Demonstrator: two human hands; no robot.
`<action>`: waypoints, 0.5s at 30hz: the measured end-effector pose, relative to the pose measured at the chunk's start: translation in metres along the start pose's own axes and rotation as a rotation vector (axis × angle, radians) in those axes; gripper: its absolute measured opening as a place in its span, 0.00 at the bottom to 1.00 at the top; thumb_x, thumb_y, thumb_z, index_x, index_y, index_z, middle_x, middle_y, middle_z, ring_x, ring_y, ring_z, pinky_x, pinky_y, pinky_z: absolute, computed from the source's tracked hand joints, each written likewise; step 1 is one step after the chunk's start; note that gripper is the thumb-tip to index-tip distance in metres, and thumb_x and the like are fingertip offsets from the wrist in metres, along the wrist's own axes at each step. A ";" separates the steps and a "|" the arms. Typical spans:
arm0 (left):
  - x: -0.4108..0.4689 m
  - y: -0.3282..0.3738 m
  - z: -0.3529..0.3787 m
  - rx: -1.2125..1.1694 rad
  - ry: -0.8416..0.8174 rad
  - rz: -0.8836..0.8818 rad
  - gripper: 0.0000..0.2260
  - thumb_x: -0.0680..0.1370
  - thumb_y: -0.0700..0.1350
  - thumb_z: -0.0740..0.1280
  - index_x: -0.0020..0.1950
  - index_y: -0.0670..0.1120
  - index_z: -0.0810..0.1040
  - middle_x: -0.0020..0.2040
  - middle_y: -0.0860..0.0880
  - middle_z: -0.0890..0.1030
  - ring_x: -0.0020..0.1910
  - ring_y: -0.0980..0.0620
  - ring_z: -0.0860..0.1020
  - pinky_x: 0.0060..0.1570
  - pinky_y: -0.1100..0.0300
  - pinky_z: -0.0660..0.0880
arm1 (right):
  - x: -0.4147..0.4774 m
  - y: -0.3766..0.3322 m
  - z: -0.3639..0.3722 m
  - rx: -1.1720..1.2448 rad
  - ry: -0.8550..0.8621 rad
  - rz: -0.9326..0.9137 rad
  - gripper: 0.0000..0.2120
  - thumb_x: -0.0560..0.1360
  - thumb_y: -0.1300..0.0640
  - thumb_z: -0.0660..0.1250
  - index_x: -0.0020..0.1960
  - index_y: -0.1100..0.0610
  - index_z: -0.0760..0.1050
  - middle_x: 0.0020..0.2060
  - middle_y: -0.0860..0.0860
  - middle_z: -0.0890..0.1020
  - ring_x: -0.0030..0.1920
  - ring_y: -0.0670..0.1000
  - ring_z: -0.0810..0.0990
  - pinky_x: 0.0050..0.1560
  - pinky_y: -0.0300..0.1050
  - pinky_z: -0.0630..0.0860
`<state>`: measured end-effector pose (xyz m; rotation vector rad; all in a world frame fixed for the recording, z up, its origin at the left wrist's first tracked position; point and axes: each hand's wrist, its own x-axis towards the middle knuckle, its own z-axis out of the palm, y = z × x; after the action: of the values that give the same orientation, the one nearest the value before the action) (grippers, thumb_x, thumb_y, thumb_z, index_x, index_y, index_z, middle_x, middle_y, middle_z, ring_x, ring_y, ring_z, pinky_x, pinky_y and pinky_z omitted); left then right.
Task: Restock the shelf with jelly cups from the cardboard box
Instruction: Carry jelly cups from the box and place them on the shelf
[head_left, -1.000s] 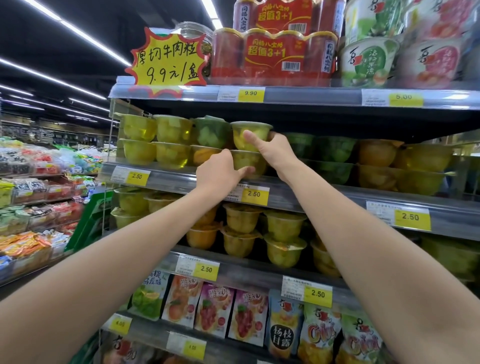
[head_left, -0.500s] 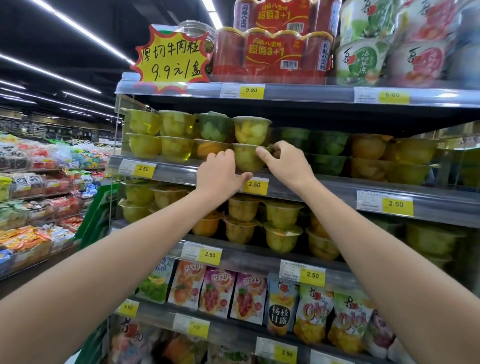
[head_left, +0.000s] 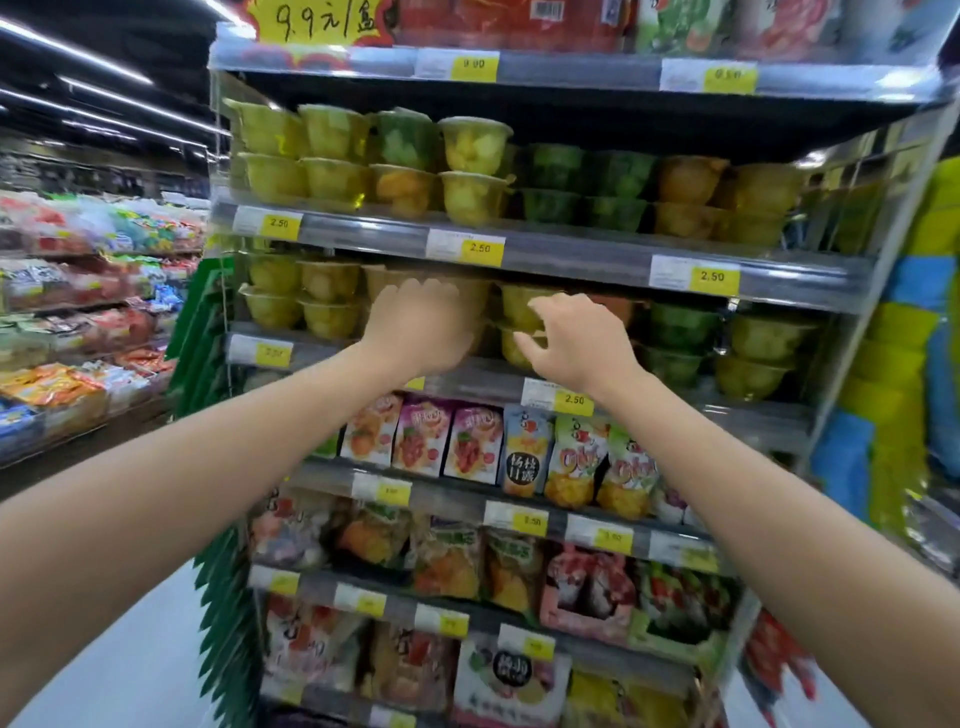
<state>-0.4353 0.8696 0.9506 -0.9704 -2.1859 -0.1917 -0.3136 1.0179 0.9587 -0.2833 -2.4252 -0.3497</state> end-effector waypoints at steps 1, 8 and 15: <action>-0.014 0.004 0.000 0.006 -0.025 0.013 0.25 0.76 0.59 0.62 0.66 0.43 0.71 0.60 0.44 0.77 0.58 0.42 0.75 0.53 0.51 0.71 | -0.013 -0.002 0.000 0.007 -0.024 0.003 0.22 0.78 0.43 0.59 0.64 0.58 0.73 0.57 0.56 0.79 0.57 0.58 0.77 0.52 0.52 0.75; -0.127 0.032 -0.008 -0.032 -0.255 0.025 0.23 0.77 0.60 0.61 0.63 0.44 0.72 0.58 0.45 0.78 0.56 0.43 0.77 0.46 0.52 0.74 | -0.111 -0.032 0.000 0.117 -0.303 0.020 0.24 0.79 0.41 0.57 0.67 0.57 0.70 0.58 0.55 0.80 0.57 0.57 0.78 0.49 0.51 0.78; -0.259 0.045 -0.009 -0.038 -0.520 0.021 0.27 0.77 0.62 0.60 0.68 0.45 0.68 0.59 0.46 0.77 0.55 0.45 0.77 0.41 0.55 0.73 | -0.214 -0.094 0.018 0.257 -0.621 -0.041 0.27 0.79 0.40 0.56 0.72 0.55 0.66 0.60 0.52 0.79 0.56 0.54 0.79 0.45 0.47 0.78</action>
<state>-0.2813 0.7462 0.7768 -1.1619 -2.6456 0.0372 -0.1895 0.9110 0.7913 -0.2526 -3.0493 0.0521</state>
